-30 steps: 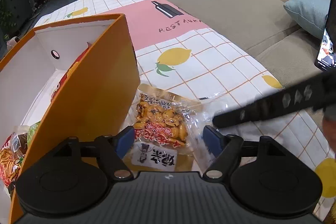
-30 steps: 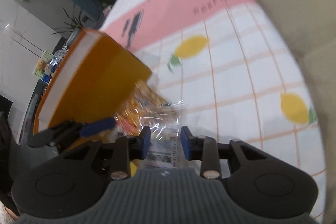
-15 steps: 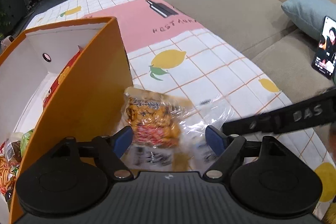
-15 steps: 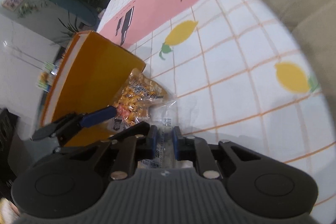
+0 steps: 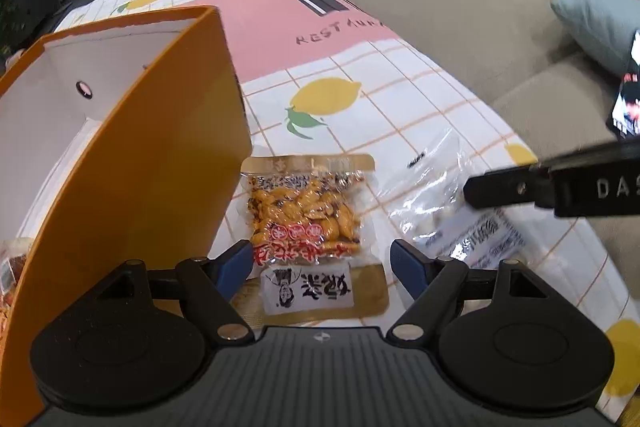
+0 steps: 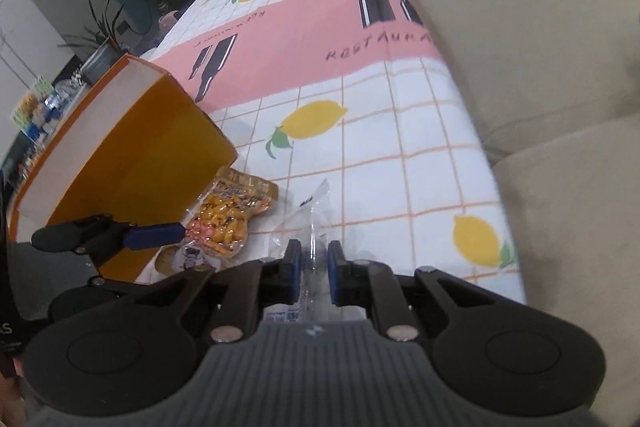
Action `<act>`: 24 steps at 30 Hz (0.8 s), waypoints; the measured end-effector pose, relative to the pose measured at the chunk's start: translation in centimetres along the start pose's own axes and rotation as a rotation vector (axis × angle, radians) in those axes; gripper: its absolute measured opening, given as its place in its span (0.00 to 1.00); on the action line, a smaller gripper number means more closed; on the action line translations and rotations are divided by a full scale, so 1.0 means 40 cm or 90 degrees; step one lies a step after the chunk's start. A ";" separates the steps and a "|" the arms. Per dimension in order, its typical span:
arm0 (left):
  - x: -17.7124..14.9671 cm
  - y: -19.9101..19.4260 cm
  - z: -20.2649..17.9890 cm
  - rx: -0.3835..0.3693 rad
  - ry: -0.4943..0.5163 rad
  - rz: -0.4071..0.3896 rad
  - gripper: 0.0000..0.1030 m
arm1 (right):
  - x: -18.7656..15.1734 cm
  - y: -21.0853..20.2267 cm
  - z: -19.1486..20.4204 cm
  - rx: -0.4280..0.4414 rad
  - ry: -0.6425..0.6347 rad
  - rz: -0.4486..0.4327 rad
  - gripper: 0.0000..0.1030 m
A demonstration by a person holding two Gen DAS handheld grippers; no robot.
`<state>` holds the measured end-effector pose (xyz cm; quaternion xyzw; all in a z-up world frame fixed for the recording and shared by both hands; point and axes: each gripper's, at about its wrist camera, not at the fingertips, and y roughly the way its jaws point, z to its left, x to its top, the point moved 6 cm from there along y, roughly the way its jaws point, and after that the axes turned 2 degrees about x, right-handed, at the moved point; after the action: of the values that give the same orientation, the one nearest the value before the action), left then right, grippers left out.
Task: Organize snacks
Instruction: 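Close the right gripper on the clear egg packet while the left grasps the brown snack packet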
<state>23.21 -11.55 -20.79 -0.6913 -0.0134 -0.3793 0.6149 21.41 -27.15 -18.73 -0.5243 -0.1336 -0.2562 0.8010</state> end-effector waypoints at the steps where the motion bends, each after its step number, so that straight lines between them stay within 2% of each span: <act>1: 0.001 0.003 0.002 -0.006 -0.009 0.003 0.88 | 0.001 0.001 -0.004 0.005 0.009 -0.001 0.09; 6: 0.013 0.021 -0.004 0.015 -0.024 0.002 0.88 | 0.008 0.007 0.000 0.016 0.028 -0.015 0.09; 10: 0.013 0.043 -0.005 0.051 -0.027 0.010 0.83 | 0.005 0.007 0.005 0.023 0.022 -0.019 0.09; 13: 0.010 0.043 -0.004 0.048 -0.041 -0.004 0.68 | 0.004 0.010 -0.006 0.042 0.048 -0.015 0.09; 16: 0.007 0.037 -0.005 0.068 -0.032 -0.006 0.64 | 0.001 0.015 -0.005 0.059 0.060 -0.013 0.09; 17: 0.005 0.032 -0.003 0.071 -0.032 -0.009 0.56 | 0.000 0.015 -0.004 0.062 0.060 -0.013 0.09; 18: 0.004 0.023 -0.001 0.077 -0.033 -0.015 0.53 | -0.001 0.015 -0.001 0.063 0.059 -0.014 0.08; 19: 0.005 0.012 0.000 0.081 -0.033 -0.022 0.35 | 0.000 0.016 0.001 0.062 0.057 -0.016 0.07; 20: 0.006 0.001 0.001 0.082 -0.036 -0.024 0.31 | 0.000 0.015 0.002 0.062 0.057 -0.018 0.07; 24: -0.003 -0.030 0.014 0.059 -0.078 -0.020 0.29 | 0.003 0.002 0.001 0.060 0.061 -0.026 0.06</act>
<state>22.83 -10.72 -19.84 -0.6838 -0.0795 -0.3446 0.6382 21.57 -27.12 -18.70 -0.4704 -0.1181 -0.2909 0.8247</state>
